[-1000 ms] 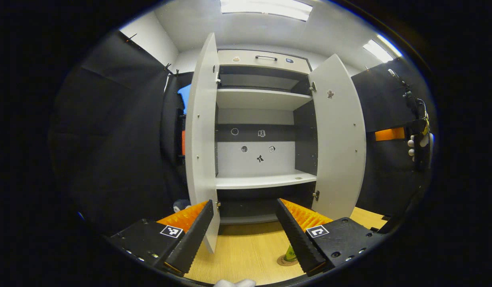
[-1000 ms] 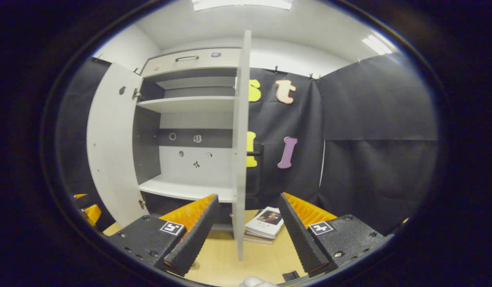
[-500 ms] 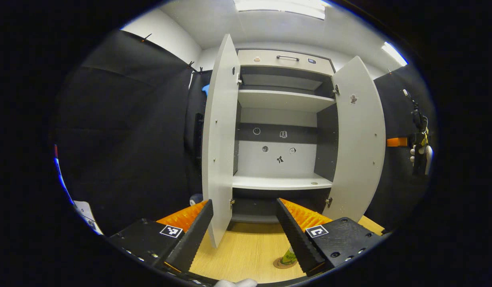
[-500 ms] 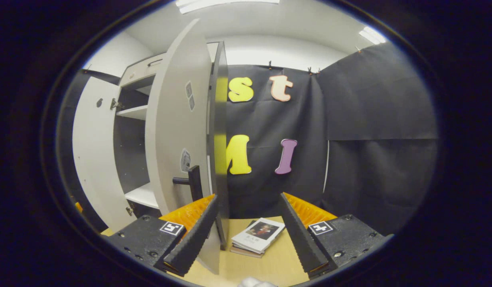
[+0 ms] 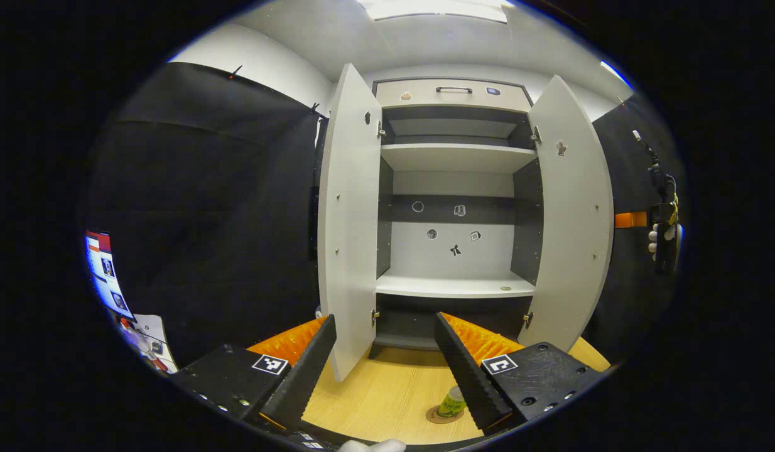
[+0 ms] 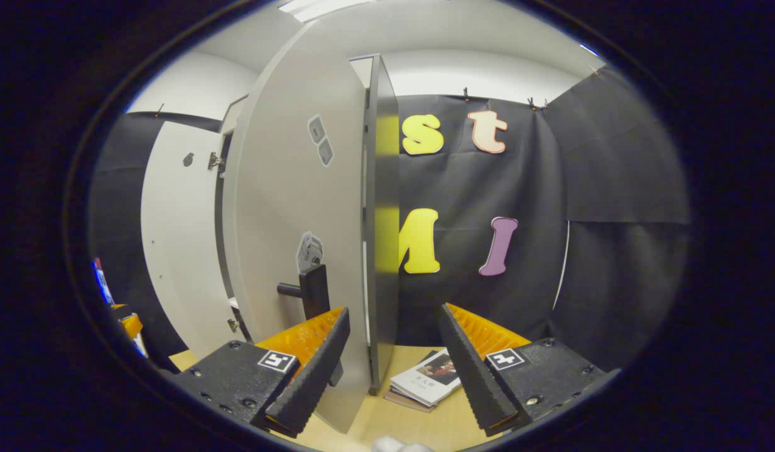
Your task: Grasp the bottle in the cabinet with the left hand and place it on the coaster, then close the right door with the right hand and the left door with the left hand.
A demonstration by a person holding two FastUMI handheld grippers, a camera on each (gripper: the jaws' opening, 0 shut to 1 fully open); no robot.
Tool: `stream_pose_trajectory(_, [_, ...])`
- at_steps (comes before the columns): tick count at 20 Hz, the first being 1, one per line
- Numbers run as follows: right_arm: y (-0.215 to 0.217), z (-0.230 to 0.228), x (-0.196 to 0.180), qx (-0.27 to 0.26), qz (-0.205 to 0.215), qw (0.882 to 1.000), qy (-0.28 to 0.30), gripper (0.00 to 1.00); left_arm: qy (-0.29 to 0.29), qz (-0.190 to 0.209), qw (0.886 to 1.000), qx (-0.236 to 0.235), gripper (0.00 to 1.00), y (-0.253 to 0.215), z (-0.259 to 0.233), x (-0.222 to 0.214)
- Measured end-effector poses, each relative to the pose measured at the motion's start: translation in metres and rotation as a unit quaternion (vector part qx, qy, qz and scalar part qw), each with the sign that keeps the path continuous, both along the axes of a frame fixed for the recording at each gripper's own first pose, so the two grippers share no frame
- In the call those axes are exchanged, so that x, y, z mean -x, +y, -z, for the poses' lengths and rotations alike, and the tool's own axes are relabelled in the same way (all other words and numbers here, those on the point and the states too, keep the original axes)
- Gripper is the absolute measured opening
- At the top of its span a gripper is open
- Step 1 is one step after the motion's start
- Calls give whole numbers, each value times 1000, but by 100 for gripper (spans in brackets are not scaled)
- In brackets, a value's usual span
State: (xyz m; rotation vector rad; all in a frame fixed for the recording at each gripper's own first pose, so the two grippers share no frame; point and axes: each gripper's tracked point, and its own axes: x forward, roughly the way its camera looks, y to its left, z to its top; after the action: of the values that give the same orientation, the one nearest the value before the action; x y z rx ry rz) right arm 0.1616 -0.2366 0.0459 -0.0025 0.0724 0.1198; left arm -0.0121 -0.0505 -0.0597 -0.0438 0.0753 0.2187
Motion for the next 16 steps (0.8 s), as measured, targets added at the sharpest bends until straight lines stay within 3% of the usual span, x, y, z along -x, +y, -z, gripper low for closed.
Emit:
stream_pose_trajectory(1, [4, -1, 0, 4, 0, 1000, -1, 92, 0, -1, 1000, 0, 96, 0, 1, 1])
stream_pose_trajectory(13, [105, 0, -7, 14, -5, 1000, -3, 95, -1, 62, 998, -23, 96, 18, 1, -2])
stream_pose_trajectory(16, [141, 9, -14, 29, -25, 999, 1, 95, -2, 76, 997, -25, 96, 25, 1, -3])
